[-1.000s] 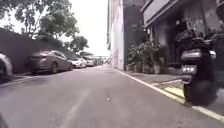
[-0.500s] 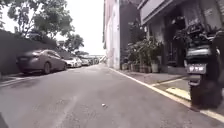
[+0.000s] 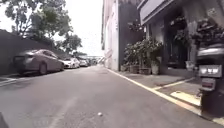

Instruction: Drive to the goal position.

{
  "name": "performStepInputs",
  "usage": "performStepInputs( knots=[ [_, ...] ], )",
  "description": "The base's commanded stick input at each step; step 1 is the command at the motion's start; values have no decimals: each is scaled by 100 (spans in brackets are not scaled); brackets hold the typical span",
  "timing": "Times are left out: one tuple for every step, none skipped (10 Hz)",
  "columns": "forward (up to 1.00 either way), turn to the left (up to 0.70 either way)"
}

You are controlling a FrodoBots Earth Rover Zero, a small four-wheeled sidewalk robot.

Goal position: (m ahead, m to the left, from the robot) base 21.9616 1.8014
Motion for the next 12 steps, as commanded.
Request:
performStepInputs(
  knots=[
    [45, 0],
    [45, 0],
    [45, 0],
    [45, 0],
    [45, 0],
    [45, 0],
    [45, 0],
    [45, 0],
    [45, 0],
    [45, 0],
    [45, 0],
    [45, 0]
  ],
)
